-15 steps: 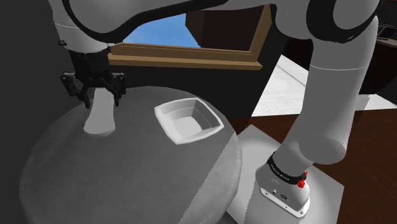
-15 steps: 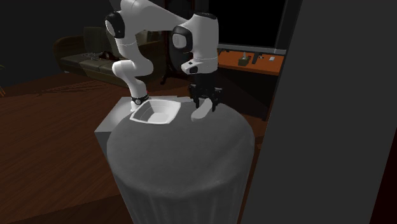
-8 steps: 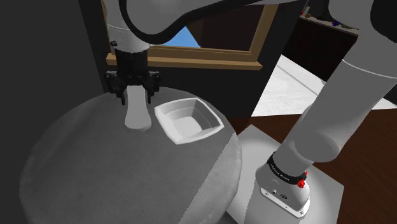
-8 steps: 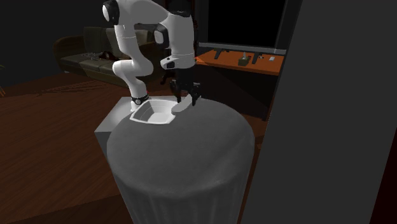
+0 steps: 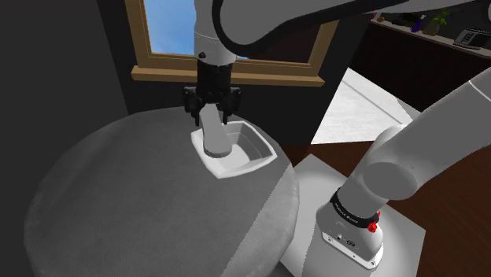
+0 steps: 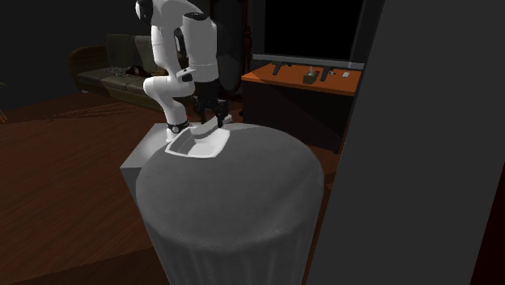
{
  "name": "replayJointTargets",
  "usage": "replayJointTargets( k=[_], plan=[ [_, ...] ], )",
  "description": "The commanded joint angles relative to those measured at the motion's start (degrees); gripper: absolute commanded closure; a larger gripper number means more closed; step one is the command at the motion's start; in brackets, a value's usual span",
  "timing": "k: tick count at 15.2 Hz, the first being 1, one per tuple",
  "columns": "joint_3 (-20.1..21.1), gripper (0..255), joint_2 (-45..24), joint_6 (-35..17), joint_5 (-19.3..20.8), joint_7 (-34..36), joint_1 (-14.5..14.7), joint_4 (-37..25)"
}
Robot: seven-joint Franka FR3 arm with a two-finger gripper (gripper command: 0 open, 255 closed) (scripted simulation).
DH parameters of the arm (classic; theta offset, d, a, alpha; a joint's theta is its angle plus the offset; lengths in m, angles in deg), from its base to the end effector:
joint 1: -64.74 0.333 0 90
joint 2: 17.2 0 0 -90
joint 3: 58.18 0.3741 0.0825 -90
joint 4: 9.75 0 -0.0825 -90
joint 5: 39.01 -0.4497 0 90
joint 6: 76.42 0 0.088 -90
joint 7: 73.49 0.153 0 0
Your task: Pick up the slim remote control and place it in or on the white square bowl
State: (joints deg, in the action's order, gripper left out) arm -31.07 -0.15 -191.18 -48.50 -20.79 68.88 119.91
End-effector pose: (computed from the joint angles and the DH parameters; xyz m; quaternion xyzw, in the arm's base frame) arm 0.4279 0.2872 0.4506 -0.9735 0.2283 0.0014 0.0099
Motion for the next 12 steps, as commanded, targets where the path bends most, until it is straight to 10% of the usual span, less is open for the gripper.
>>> replayJointTargets(
  k=[1,12],
  plan=[
    [-1.8,255,4.2,0.5,-1.4,-2.7,0.2,3.7],
    [-4.5,255,9.5,-4.8,-3.2,-7.4,0.6,14.6]
  ],
)
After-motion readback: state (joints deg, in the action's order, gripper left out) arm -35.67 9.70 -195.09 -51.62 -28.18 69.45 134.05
